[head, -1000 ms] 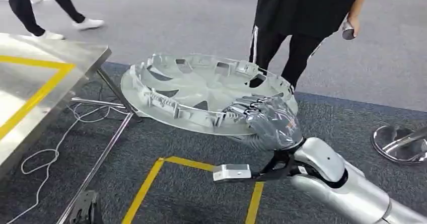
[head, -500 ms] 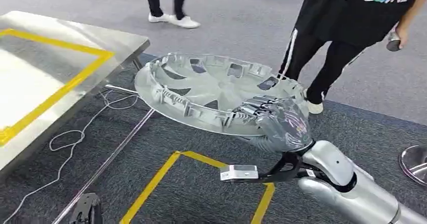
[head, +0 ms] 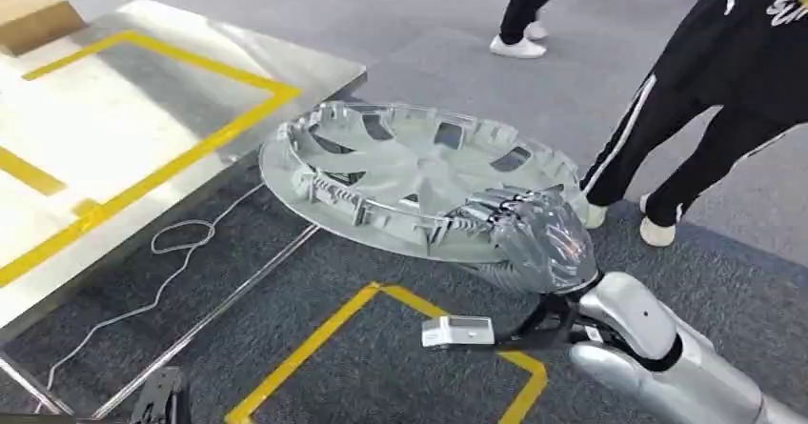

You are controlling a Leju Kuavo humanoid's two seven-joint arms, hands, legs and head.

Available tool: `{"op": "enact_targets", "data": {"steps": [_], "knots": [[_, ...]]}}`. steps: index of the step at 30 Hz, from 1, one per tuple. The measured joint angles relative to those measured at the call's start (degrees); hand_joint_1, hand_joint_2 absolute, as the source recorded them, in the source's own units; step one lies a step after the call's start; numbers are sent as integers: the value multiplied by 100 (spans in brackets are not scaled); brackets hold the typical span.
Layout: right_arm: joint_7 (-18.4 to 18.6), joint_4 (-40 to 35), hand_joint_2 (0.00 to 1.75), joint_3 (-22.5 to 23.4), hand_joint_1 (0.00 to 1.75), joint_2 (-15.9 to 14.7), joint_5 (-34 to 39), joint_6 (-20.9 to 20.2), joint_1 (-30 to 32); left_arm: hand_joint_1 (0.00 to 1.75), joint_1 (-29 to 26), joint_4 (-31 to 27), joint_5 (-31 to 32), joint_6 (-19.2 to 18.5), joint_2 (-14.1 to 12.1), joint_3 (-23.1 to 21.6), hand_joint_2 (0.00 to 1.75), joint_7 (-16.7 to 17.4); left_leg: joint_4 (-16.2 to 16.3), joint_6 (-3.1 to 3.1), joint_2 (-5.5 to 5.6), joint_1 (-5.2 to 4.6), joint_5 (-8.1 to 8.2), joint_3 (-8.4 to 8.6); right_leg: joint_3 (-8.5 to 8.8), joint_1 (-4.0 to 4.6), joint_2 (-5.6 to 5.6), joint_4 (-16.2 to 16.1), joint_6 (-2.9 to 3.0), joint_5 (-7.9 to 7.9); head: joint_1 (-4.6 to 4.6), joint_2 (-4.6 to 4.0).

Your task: Take the parts from the cabinet and place them on the table.

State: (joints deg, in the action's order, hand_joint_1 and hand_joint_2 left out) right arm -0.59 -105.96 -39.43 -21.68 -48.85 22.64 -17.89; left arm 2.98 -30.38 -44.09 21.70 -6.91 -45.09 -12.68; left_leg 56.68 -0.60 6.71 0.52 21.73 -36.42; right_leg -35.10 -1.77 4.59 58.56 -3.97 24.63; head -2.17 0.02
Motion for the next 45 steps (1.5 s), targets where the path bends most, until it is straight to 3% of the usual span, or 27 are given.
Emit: {"op": "enact_targets", "data": {"steps": [2, 4, 5, 7, 8, 9, 11, 12, 13, 14, 17, 20, 22, 23, 25, 27, 28, 29, 33, 35, 36, 38, 39, 41, 43, 44, 45], "knots": [[2, 0, 175, 11, 175, -11, 0, 0, 3, 0, -45, 0, -2, 0, -4, -2, 0, 0, -13, -40, 126, 18, -15, -16, 13, 4, -120, 2, 86, 0, 4, 0], [4, -15, 175, 37, 175, -11, 0, 2, 19, 0, -49, -11, -4, 0, 0, -9, 0, 0, 235, -79, -308, -35, 205, -134, 33, 7, -236, -28, 182, -12, 81, 0], [4, -33, 175, 50, 175, -15, 0, 2, 27, 0, -28, -15, -2, 0, -4, -9, 0, 0, 685, -98, -481, -36, 454, -343, 30, 25, -314, -28, 197, -12, 77, 0], [4, -35, 175, 59, 175, -22, -2, 2, 28, 0, -20, -20, -2, -4, 4, -11, 0, 0, 1658, -111, -590, -32, 839, -787, 27, 51, -474, -30, 224, 0, 83, 0], [4, -35, 175, 59, 175, -22, 0, 2, 31, 0, -26, -20, -4, -4, 11, -13, 0, 0, 1852, -110, -601, -30, 862, -881, 31, 61, -543, -29, 229, 4, 81, 0], [4, -35, 175, 61, 175, -22, 0, 2, 31, 0, -34, -20, -7, -4, 11, -13, 0, 0, 1789, -99, -603, -31, 768, -833, 37, 71, -605, -29, 234, 7, 79, 0], [4, -46, 175, 61, 175, -22, 0, 2, 31, 0, -33, -22, -7, -4, 0, -13, 0, 0, 976, -36, -653, -57, 333, -388, 53, 91, -730, -30, 234, 10, 79, 0], [4, -52, 175, 66, 175, -22, 0, 2, 31, 0, -28, -24, -7, -4, -2, -13, 0, 0, 442, 17, -775, -89, 134, -76, 73, 98, -789, -32, 236, 14, 81, 0], [4, -68, 175, 76, 175, -22, -4, 2, 33, 0, -22, -39, -7, -4, -9, -13, 0, 0, 104, 74, -1101, -165, 122, 128, 73, 113, -835, -36, 222, 22, 77, 0], [4, -79, 175, 87, 175, -24, -7, 4, 35, 0, -4, -44, -7, -4, -9, -13, 0, 0, -29, 90, -1115, -207, 155, 154, 53, 152, -881, -12, 196, 33, 85, 0], [13, -79, 175, 103, 175, -26, -30, 4, 35, 0, -39, -55, -11, -2, -24, -13, 0, 0, -44, 127, -924, -195, 126, 114, 106, 164, -1084, -77, 128, 24, 72, 0], [17, -85, 175, 127, 175, -42, -37, 4, 59, 0, -38, -70, -15, -2, -17, -11, 0, 17, -91, 198, -757, -103, 79, 155, -170, 124, -567, 478, 51, 372, 37, 0], [17, -87, 175, 129, 175, -44, -44, 4, 94, 0, -28, -81, -15, -2, -17, -11, 0, 20, -91, 205, -619, -99, 75, 153, -670, 123, -469, 1509, 21, 782, 7, 0], [17, -87, 175, 129, 175, -48, -46, 4, 101, 0, -32, -83, -15, -2, -15, -9, 0, 26, -89, 206, -547, -98, 75, 154, -829, 123, -469, 1790, 11, 832, 11, 0], [20, -87, 175, 131, 175, -48, -46, 4, 103, 0, -41, -83, -15, -2, -11, -11, 0, 33, -81, 201, -410, -81, 77, 158, -746, 112, -467, 1522, 2, 552, 11, 0], [20, -87, 175, 133, 175, -52, -48, 4, 109, 0, -37, -85, -15, -9, 0, -11, 0, 35, -36, 148, -240, -32, 101, 165, -218, 61, -325, 451, -47, 15, 4, 0], [15, -85, 175, 133, 175, -55, -52, 4, 109, 0, -37, -85, -15, -9, -8, -9, 0, 35, -18, 101, -181, -32, 115, 152, -60, -6, -66, 118, -92, 1, -6, 0], [7, -96, 175, 135, 175, -55, -57, 7, 111, 0, -24, -87, -15, -11, -37, -7, 0, 37, 73, 68, -112, -52, 122, 87, 60, -33, 26, -39, -52, 67, 7, 0], [7, -96, 175, 146, 175, -61, -63, 7, 106, 0, -92, -96, -20, -26, -55, -9, 0, 52, 44, -16, 72, -11, 92, 13, 33, -9, -208, 45, 120, 63, 13, 0], [2, -107, 175, 151, 175, -61, -63, 7, 120, 0, -76, -103, -26, -22, -46, -11, 0, 52, 457, -83, -409, -54, 393, -173, 49, 7, -310, 26, 205, 60, 94, 0], [2, -107, 175, 155, 175, -63, -66, 7, 120, 0, -58, -103, -26, -22, -48, -9, 0, 52, 898, -106, -524, -50, 615, -383, 46, 17, -372, 23, 211, 59, 77, 0], [2, -107, 175, 170, 175, -63, -66, 7, 125, 0, -55, -105, -26, -22, -37, -11, 0, 52, 1746, -118, -605, -41, 924, -782, 46, 24, -515, 24, 230, 71, 90, 0], [2, -107, 175, 170, 175, -63, -63, 7, 126, 0, -61, -107, -26, -24, -29, -13, 0, 52, 1843, -111, -609, -40, 897, -837, 51, 33, -582, 24, 232, 73, 85, 0], [2, -107, 175, 170, 175, -63, -63, 7, 126, 0, -66, -107, -26, -22, -35, -13, 0, 52, 1301, -64, -623, -50, 518, -555, 66, 54, -703, 24, 238, 83, 88, 0], [2, -111, 175, 179, 175, -63, -64, 7, 125, 0, -59, -111, -26, -22, -46, -9, 0, 52, 300, 56, -882, -122, 101, 11, 110, 71, -813, 19, 223, 103, 85, 0], [2, -114, 175, 181, 175, -63, -63, 7, 128, 0, -43, -114, -24, -22, -48, -9, 0, 52, 72, 85, -1095, -201, 174, 133, 112, 116, -865, 26, 193, 122, 85, 0], [2, -116, 175, 188, 175, -63, -66, 7, 126, 0, -23, -114, -24, -22, -46, -9, 0, 52, 30, 93, -1043, -195, 179, 122, 102, 124, -923, 25, 169, 125, 87, 0]]}}
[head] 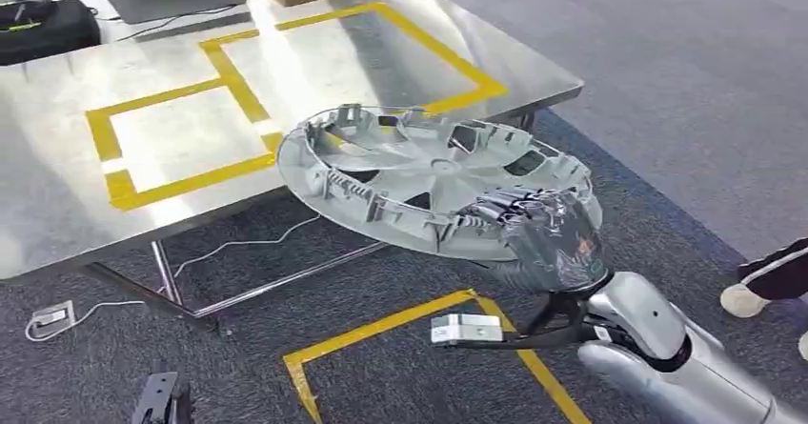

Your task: Take the parts from the cabinet and place them on the table.

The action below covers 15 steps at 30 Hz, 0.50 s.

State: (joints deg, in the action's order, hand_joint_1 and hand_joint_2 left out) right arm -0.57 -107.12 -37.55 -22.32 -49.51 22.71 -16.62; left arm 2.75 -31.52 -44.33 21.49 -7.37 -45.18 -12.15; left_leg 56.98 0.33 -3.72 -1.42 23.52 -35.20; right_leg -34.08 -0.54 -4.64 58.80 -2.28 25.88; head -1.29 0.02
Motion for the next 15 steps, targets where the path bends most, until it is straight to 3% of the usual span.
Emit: {"op": "enact_targets", "data": {"steps": [2, 3, 5, 6, 8, 9, 10, 11, 12, 13, 14, 15], "knots": [[0, -4, 175, -2, 175, 0, 0, 0, -3, 0, -28, 0, -2, 0, -2, 0, 0, 0, -10, 22, 126, -7, -2, -20, 48, -6, -123, -56, -46, -4, -6, 0], [0, -11, 175, 0, 175, 0, 0, 0, -10, 0, -38, 0, -2, 2, -4, 0, 0, 0, -71, 62, 190, 7, -28, 6, 88, 4, -182, -67, -88, 13, -2, 0], [0, -11, 175, 4, 175, -6, 4, 0, -3, 0, -39, 0, 0, 7, 7, 0, 0, 0, -101, 104, 298, 75, -60, 43, -59, -27, 267, 209, -128, 209, -37, 0], [0, -11, 175, 4, 175, -9, 4, 0, 9, 0, -28, -2, 0, 7, 7, 0, 0, 0, -101, 120, 359, 87, -65, 44, -271, -25, 389, 643, -134, 430, -74, 0], [-4, -11, 175, 4, 175, -11, 2, 2, 20, 0, -23, -2, 2, 7, 11, 0, 0, 0, -100, 132, 478, 86, -63, 47, -749, -22, 455, 1597, -164, 780, -87, 0], [-4, -11, 175, 4, 175, -11, 0, 2, 31, 0, -28, -2, 2, 7, 9, 0, 0, 0, -98, 137, 545, 86, -59, 49, -865, -18, 457, 1769, -169, 767, -79, 0], [2, -11, 175, 7, 175, -11, -2, 0, 38, 0, -32, -2, 4, 4, 11, 0, 0, 0, -93, 137, 608, 92, -58, 55, -848, -20, 456, 1671, -171, 630, -90, 0], [7, -11, 175, 9, 175, -11, -9, 0, 46, 0, -33, -2, 9, 0, 15, 0, 0, 0, -83, 130, 692, 103, -54, 62, -703, -29, 461, 1319, -172, 384, -81, 0], [11, -11, 175, 15, 175, -13, -9, 0, 54, 0, -33, -2, 15, -4, 20, 0, 0, 0, -63, 108, 766, 119, -39, 69, -463, -40, 501, 792, -178, 97, -87, 0], [9, -11, 175, 24, 175, -13, -15, 0, 55, 0, -33, -2, 17, -4, 24, 0, 0, 0, -39, 76, 833, 134, -19, 74, -207, -68, 623, 263, -199, -141, -87, 0], [9, -11, 175, 24, 175, -11, -15, 0, 55, 0, -29, -2, 20, -4, 13, 0, 0, 0, -14, 33, 886, 112, -9, 46, -82, -92, 842, 65, -202, -44, -90, 0], [9, -22, 175, 31, 175, -13, -22, 2, 57, 0, -23, -2, 24, -4, 4, 0, 0, 0, 44, 16, 946, 117, -13, -8, -19, -108, 822, -14, -157, -32, -76, 0]]}}
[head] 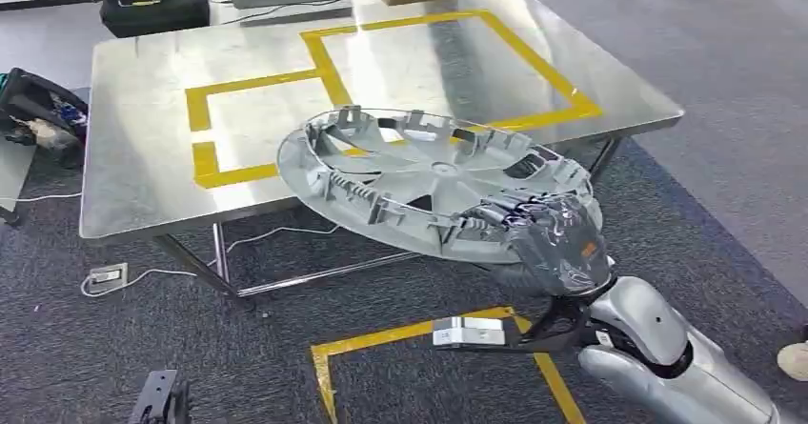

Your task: Take the parts from the cabinet and place them on the table.

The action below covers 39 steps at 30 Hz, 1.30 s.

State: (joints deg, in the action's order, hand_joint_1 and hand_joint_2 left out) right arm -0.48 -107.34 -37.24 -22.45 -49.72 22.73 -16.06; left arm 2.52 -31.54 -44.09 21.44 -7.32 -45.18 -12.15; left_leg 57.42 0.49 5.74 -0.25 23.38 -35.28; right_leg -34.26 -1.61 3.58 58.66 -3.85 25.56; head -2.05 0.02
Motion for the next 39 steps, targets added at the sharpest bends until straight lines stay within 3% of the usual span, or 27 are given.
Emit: {"op": "enact_targets", "data": {"steps": [3, 4, 5, 6, 8, 9, 10, 11, 12, 13, 14, 15, 18, 19, 20, 21, 23, 24, 25, 26, 28, 29, 30, 31, 33, 35, 39], "knots": [[7, 0, 175, 11, 175, -2, -11, -4, -3, 0, -50, 0, 9, 0, 0, -2, 0, 0, -32, -79, 121, 29, -41, -40, -30, 31, -122, 34, 118, -11, 0, 0], [18, 0, 175, 11, 175, -2, -11, -11, -7, 0, -58, -2, 13, 4, -17, -4, 0, 9, 2, -106, -20, 23, 12, -49, -9, 11, -184, 8, 168, -24, -7, 0], [15, -6, 175, 13, 175, -2, -11, -11, 5, 0, -44, -9, 28, 11, -13, -4, 0, 9, 178, -150, -274, -6, 140, -131, 0, 14, -222, 0, 210, -21, 72, 0], [15, -6, 175, 13, 175, -2, -15, -11, 6, 0, -17, -11, 37, 15, -13, -2, 0, 9, 533, -186, -406, 5, 334, -311, -1, 14, -273, -2, 225, -19, 66, 0], [15, -4, 175, 15, 175, -2, -15, -11, 8, 0, 8, -11, 37, 15, -9, -2, 0, 9, 1463, -225, -500, 33, 711, -772, -3, 15, -395, -2, 242, -7, 72, 0], [15, -4, 175, 15, 175, -2, -17, -11, 9, 0, 3, -13, 37, 15, -2, -7, 0, 15, 1724, -229, -507, 47, 757, -914, -1, 16, -449, -2, 247, -3, 70, 0], [9, -4, 175, 15, 175, -2, -15, -11, 9, 0, -4, -13, 35, 13, 4, -7, 0, 18, 1699, -226, -508, 50, 669, -908, 3, 17, -500, -2, 246, -2, 70, 0], [9, -4, 175, 15, 175, -2, -15, -11, 9, 0, -6, -13, 35, 11, 2, -9, 0, 17, 1432, -215, -513, 49, 468, -781, 8, 19, -549, -2, 242, 3, 70, 0], [9, -4, 175, 15, 175, -2, -15, -13, 9, 0, -4, -13, 35, 11, 0, -7, 0, 17, 994, -194, -533, 44, 230, -551, 21, 20, -598, -2, 235, 8, 70, 0], [9, -7, 175, 15, 175, -2, -15, -13, 7, 0, 1, -15, 35, 9, -2, -4, 0, 17, 455, -157, -635, 23, 2, -248, 41, 20, -644, -2, 220, 17, 70, 0], [9, -7, 175, 15, 175, -2, -15, -11, 5, 0, 8, -15, 35, 7, -4, -2, 0, 18, 68, -118, -863, -18, -69, -20, 58, 24, -681, -5, 202, 27, 70, 0], [9, -9, 175, 20, 175, -2, -17, -11, 7, 0, 38, -18, 35, 4, -2, -4, 0, 18, -78, -97, -871, -69, 8, 29, 42, 60, -715, 13, 156, 51, 77, 0], [9, -15, 175, 20, 175, -2, -15, -13, 2, 0, 9, -22, 33, 4, -7, -4, 0, 18, -81, -28, -739, -78, -4, -3, 107, 56, -852, -81, 61, 27, 65, 0], [-4, -24, 175, 22, 175, -4, 40, -39, 7, 0, 3, -22, 31, 0, -7, -2, 0, 22, -166, 30, -701, -22, -56, 55, 96, 54, -863, -82, 12, 62, 68, 0], [-9, -26, 175, 22, 175, -11, 81, -63, 6, 0, 4, -28, 28, -4, 2, -2, 0, 24, -173, 47, -669, -13, -60, 73, 65, 45, -654, 29, -6, 149, 37, 0], [-20, -28, 175, 22, 175, -13, 107, -74, 2, 0, 17, -31, 26, -7, 2, -2, 0, 24, -173, 71, -635, 0, -53, 77, -97, 46, -476, 394, -2, 368, 17, 0], [-33, -28, 175, 20, 175, -15, 142, -120, 12, 0, 23, -31, 6, -39, 9, 0, 0, 24, -173, 88, -569, -8, -43, 77, -563, 53, -372, 1322, -8, 752, -5, 0], [-37, -28, 175, 20, 175, -24, 153, -161, 11, 0, 13, -31, -9, -52, 9, 2, 0, 24, -173, 93, -542, -12, -39, 86, -740, 62, -365, 1640, -10, 823, -11, 0], [-26, -28, 175, 20, 175, -28, 155, -206, 12, 0, 6, -31, -18, -70, 9, 7, 0, 24, -171, 96, -510, -12, -35, 97, -787, 65, -365, 1671, -7, 750, -9, 0], [-2, -28, 175, 20, 175, -44, 146, -256, 12, 0, 4, -31, -33, -85, 13, 9, 0, 20, -169, 95, -481, -11, -27, 112, -703, 64, -366, 1448, -5, 558, -13, 0], [79, -28, 175, 20, 175, -90, 118, -354, 14, 0, 4, -31, -59, -105, 28, 15, 0, 11, -148, 59, -416, 8, 4, 151, -236, 46, -365, 444, -15, 2, -11, 0], [160, -26, 175, 20, 175, -109, 43, -376, 22, 0, 0, -31, -61, -105, 31, 20, 0, 7, -129, 22, -395, 5, 29, 155, -59, 31, -350, 50, -36, -85, -18, 0], [251, -20, 175, 20, 175, -122, -75, -385, 29, 0, -1, -31, -61, -103, 11, 31, 0, -4, -72, -9, -380, -33, 47, 117, 70, 41, -309, -59, -19, -7, -15, 0], [341, -17, 175, 22, 175, -147, -226, -385, 52, 0, -15, -31, -61, -103, 7, 33, 0, -4, -66, -3, -374, -34, 36, 82, 28, 25, -310, -46, 37, -40, 7, 0], [534, -17, 175, 61, 175, -179, -420, -402, 128, 0, -66, -33, -57, -85, 2, 35, 0, -4, -71, 120, -375, -41, 16, 77, 4, 38, -299, -48, 29, -52, 4, 0], [715, -17, 175, 140, 175, -249, -529, -455, 220, 0, -90, -35, -57, -55, -4, 46, 0, -4, -102, 146, -378, -39, -1, 96, 5, 48, -286, -49, 45, -52, -2, 0], [1062, -70, 175, 451, 175, -413, -763, -511, 654, 0, -187, -136, -28, 70, -50, 66, 0, 22, -141, 138, -378, -36, -6, 104, 1, 64, -290, -50, 100, -30, 2, 0]]}}
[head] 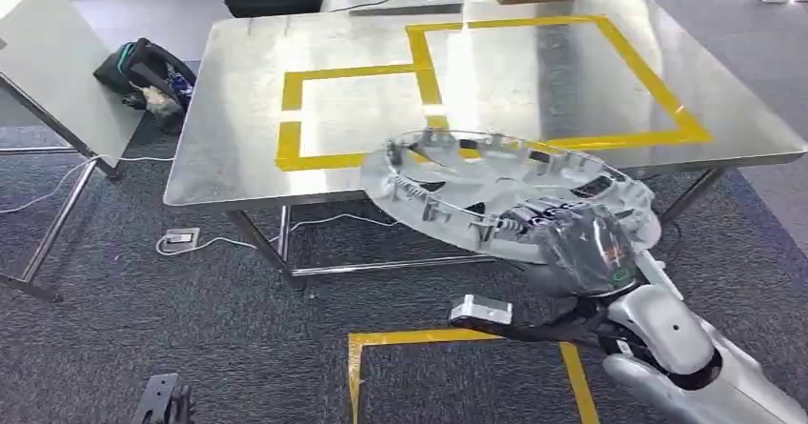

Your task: Take the parts from the cabinet and place them on the table.

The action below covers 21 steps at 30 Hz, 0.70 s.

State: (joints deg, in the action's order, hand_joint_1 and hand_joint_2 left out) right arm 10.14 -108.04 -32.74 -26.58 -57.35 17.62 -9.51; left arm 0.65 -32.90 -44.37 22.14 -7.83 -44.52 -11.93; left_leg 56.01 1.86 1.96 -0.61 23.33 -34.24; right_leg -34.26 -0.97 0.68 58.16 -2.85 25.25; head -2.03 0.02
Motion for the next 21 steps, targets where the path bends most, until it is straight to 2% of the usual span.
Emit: {"op": "enact_targets", "data": {"steps": [1, 2, 4, 8, 11, 21], "knots": [[55, -48, 175, 115, 175, -26, -65, 2, 152, 0, -48, -46, 20, 37, -13, 2, 0, 17, -1, -20, 0, 1, 1, 0, -2, 5, -1, 1, 21, 2, 0, 0], [99, -96, 175, 245, 175, -63, -122, 7, 311, 0, -89, -90, 31, 74, -15, 11, 0, 28, -4, -68, 0, 7, 3, 0, -2, 10, -3, 2, 27, 6, 0, 0], [169, -194, 175, 519, 175, -105, -229, 13, 651, 0, -173, -183, 83, 161, -37, 37, 0, 63, -9, -192, 0, 25, 11, -1, -4, 21, -8, 3, 33, 10, -2, 0], [210, -456, 175, 1079, 175, -111, -419, 11, 1271, 0, -328, -393, 166, 314, -74, 116, 0, 148, -9, -206, 0, 23, 15, -10, -2, 17, -11, 2, 33, 10, -4, 0], [217, -610, 175, 1335, 175, -111, -465, 0, 1560, 0, -389, -518, 192, 374, -107, 146, 0, 199, -8, -210, 0, 10, 19, -9, 5, 5, -10, -9, 30, 8, -6, 0], [215, -802, 175, 1612, 175, -109, -485, -22, 1845, 0, -450, -697, 225, 406, -149, 188, 0, 249, -8, -190, -1, -4, 7, -9, 22, -12, -11, -44, -3, -17, -4, 0]]}}
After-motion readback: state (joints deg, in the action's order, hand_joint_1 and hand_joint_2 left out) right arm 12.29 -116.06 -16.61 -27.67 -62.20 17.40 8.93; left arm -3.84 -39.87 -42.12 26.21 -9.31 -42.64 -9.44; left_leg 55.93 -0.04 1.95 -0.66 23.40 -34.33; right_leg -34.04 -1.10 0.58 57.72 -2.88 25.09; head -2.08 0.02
